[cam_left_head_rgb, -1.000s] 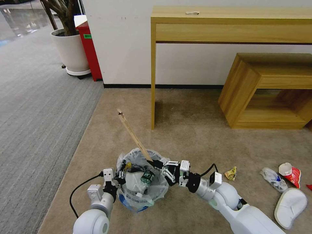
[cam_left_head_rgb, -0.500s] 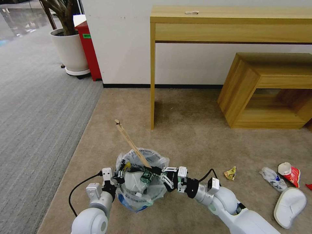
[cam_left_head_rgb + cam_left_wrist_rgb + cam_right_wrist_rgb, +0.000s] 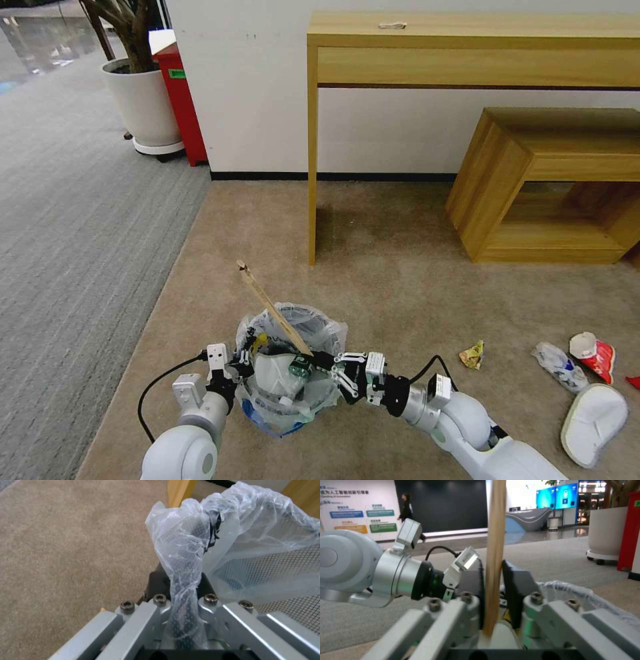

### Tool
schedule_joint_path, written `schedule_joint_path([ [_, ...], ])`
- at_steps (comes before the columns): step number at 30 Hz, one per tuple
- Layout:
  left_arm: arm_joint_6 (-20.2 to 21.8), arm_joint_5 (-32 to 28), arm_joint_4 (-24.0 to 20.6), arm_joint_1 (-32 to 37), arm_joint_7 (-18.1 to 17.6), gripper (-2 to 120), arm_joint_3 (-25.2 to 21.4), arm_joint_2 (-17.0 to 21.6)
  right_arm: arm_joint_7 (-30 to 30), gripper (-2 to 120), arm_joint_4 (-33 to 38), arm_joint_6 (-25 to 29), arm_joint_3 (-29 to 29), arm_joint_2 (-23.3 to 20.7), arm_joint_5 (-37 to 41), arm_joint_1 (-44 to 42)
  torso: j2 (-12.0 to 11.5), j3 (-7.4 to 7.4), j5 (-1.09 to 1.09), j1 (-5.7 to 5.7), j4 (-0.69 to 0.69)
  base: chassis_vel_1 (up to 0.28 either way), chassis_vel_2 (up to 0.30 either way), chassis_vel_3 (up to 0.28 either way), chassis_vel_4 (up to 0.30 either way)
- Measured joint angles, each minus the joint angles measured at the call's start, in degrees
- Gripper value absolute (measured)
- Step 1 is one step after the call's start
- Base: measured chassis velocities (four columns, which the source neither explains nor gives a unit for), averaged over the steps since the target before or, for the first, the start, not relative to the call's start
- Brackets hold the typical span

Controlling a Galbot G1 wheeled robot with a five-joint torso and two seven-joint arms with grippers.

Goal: Pick up the trash bin and place the garbage on the floor into it.

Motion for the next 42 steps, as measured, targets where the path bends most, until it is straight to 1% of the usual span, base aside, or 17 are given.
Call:
schedule_joint_path([
  [1, 0.0, -0.1, -0.1, 0.0, 0.0, 3, -0.1, 0.0, -0.2, 28, 0.0, 0.0, 0.2, 0.0, -0.1, -0.2, 0.0, 0.0, -0.01, 0.0, 0.0, 0.0, 0.0, 0.0, 0.0],
  [3, 0.0, -0.1, -0.2, 0.1, 0.0, 3, -0.2, 0.1, -0.3, 30, 0.0, 0.0, 0.3, 0.0, -0.1, -0.3, 0.0, 0.0, -0.01, 0.0, 0.0, 0.0, 0.0, 0.0, 0.0],
  [5, -0.1, -0.2, -0.4, 0.1, -0.1, 3, -0.3, 0.0, -0.5, 41, 0.1, 0.0, 0.5, 0.0, -0.3, -0.4, 0.0, 0.0, 0.0, 0.0, 0.0, 0.0, 0.0, 0.0, 0.0],
  [8, -0.1, -0.2, -0.4, 0.2, -0.1, 3, -0.3, 0.0, -0.6, 44, 0.1, 0.0, 0.5, 0.1, -0.4, -0.5, 0.0, 0.0, 0.0, 0.0, 0.0, 0.0, 0.0, 0.0, 0.0],
  [9, -0.1, -0.2, -0.5, 0.3, -0.1, 3, -0.3, 0.0, -0.7, 55, 0.1, 0.0, 0.7, 0.1, -0.5, -0.6, 0.0, 0.0, 0.0, 0.0, 0.0, 0.0, 0.0, 0.0, 0.0],
  [11, -0.2, -0.1, -0.6, 0.4, -0.1, 3, -0.4, -0.1, -0.9, 67, 0.0, 0.2, 0.8, 0.3, -0.9, -0.6, 0.0, 0.0, 0.0, 0.0, 0.0, 0.0, 0.0, 0.0, 0.0],
  [12, -0.2, -0.1, -0.6, 0.4, -0.1, 3, -0.4, -0.1, -0.9, 67, 0.0, 0.2, 0.8, 0.3, -0.9, -0.6, 0.0, 0.0, 0.0, 0.0, 0.0, 0.0, 0.0, 0.0, 0.0],
  [15, -0.3, 0.0, -0.6, 0.5, -0.1, 3, -0.4, -0.1, -1.1, 80, 0.0, 0.3, 1.0, 0.5, -1.1, -0.7, 0.0, 0.0, 0.0, 0.0, 0.0, 0.0, 0.0, 0.0, 0.0],
  [16, -0.3, 0.0, -0.6, 0.5, -0.1, 3, -0.4, -0.1, -1.1, 80, 0.0, 0.3, 1.0, 0.5, -1.1, -0.7, 0.0, 0.0, 0.0, 0.0, 0.0, 0.0, 0.0, 0.0, 0.0],
  [19, -0.4, 0.1, -0.6, 0.7, -0.1, 3, -0.4, -0.2, -1.1, 94, 0.0, 0.4, 1.4, 0.6, -1.1, -0.7, 0.0, 0.0, 0.0, 0.0, 0.0, 0.0, 0.0, 0.0, 0.0],
  [22, -0.5, 0.1, -0.6, 0.7, -0.1, 3, -0.4, -0.2, -1.0, 97, 0.1, 0.4, 1.7, 0.7, -1.1, -0.6, 0.0, 0.0, 0.0, 0.0, 0.0, 0.0, 0.0, 0.0, 0.0],
  [32, -0.5, 0.0, -0.3, 1.1, 0.0, 3, -0.2, -0.3, 0.8, 97, 1.0, 0.5, 3.3, 1.0, -0.2, -0.4, 0.0, 0.0, 0.0, 0.0, 0.01, 0.0, 0.0, 0.0, 0.0],
  [36, -0.2, -1.6, -0.2, 1.1, -0.6, 3, -0.4, 0.2, 3.0, 96, 1.9, -0.2, 4.6, 0.4, 0.7, -0.6, 0.0, 0.0, 0.0, 0.0, 0.0, 0.0, 0.0, 0.0, 0.0],
  [39, 0.6, -2.9, -0.3, 1.1, -1.2, 3, -0.7, 0.9, 5.1, 97, 2.6, -0.7, 6.2, 0.1, 1.6, -0.6, 0.0, 0.0, 0.0, 0.0, 0.01, 0.0, 0.0, 0.0, 0.0],
  [42, 1.4, -3.9, -0.9, 1.1, -1.8, 3, -0.7, 1.2, 5.8, 98, 3.1, -0.9, 7.6, -0.1, 2.5, -0.8, 0.0, 0.0, 0.0, 0.0, 0.01, 0.0, 0.0, 0.0, 0.0],
])
